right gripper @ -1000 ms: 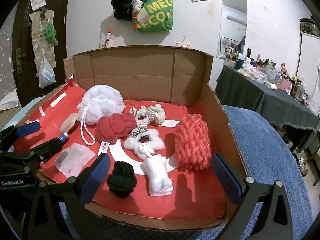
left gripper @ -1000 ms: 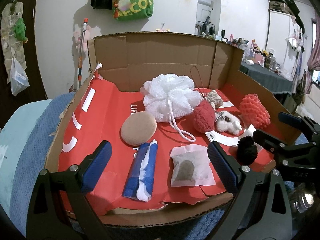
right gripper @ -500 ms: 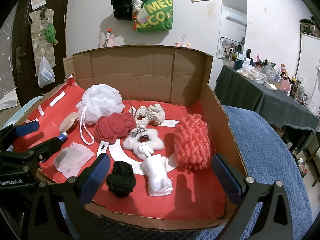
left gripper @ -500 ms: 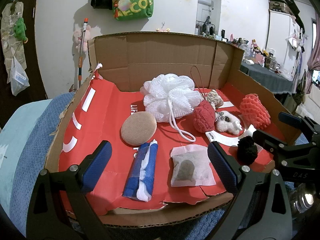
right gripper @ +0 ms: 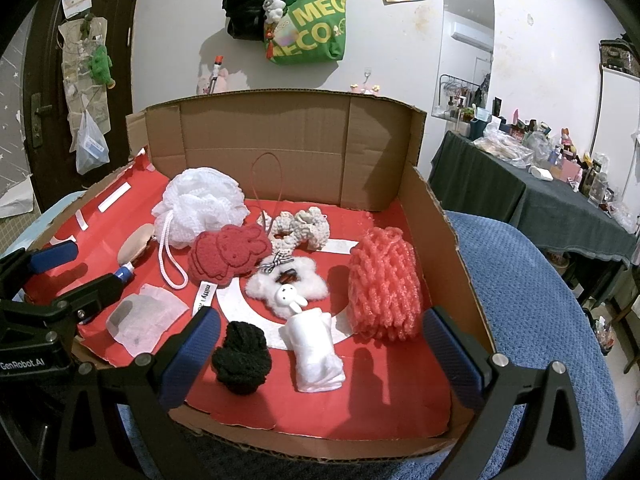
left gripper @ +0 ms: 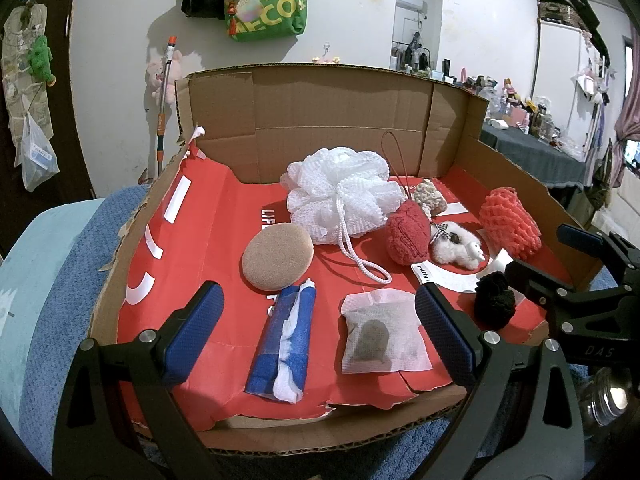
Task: Organize soft objects
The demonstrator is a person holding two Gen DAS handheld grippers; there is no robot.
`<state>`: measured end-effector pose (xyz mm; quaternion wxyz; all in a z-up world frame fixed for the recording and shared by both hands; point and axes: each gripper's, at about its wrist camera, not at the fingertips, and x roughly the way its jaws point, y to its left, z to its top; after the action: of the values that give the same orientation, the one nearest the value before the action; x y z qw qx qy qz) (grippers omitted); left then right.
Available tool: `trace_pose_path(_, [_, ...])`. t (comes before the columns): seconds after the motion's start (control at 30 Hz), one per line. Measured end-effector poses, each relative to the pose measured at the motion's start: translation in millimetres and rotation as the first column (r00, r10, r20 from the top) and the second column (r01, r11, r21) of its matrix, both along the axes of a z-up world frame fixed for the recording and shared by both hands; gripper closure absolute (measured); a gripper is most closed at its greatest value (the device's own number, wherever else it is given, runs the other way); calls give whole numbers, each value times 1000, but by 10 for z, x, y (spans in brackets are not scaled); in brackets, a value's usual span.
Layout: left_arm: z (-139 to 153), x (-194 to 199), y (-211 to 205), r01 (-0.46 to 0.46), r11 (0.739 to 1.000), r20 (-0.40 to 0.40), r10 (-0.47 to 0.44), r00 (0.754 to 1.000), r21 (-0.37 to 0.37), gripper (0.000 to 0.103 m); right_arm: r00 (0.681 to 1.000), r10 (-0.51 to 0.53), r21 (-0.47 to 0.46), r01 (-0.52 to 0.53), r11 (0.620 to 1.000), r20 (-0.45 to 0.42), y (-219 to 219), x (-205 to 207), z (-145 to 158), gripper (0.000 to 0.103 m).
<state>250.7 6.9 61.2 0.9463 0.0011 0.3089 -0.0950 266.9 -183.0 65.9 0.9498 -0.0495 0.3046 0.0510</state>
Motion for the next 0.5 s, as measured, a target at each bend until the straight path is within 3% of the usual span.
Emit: trace_pose_path(0.5, [1, -1, -3, 0, 1000, 0, 0, 1000, 1, 5, 1000, -1, -3, 1, 1000, 0, -1, 2, -2, 0])
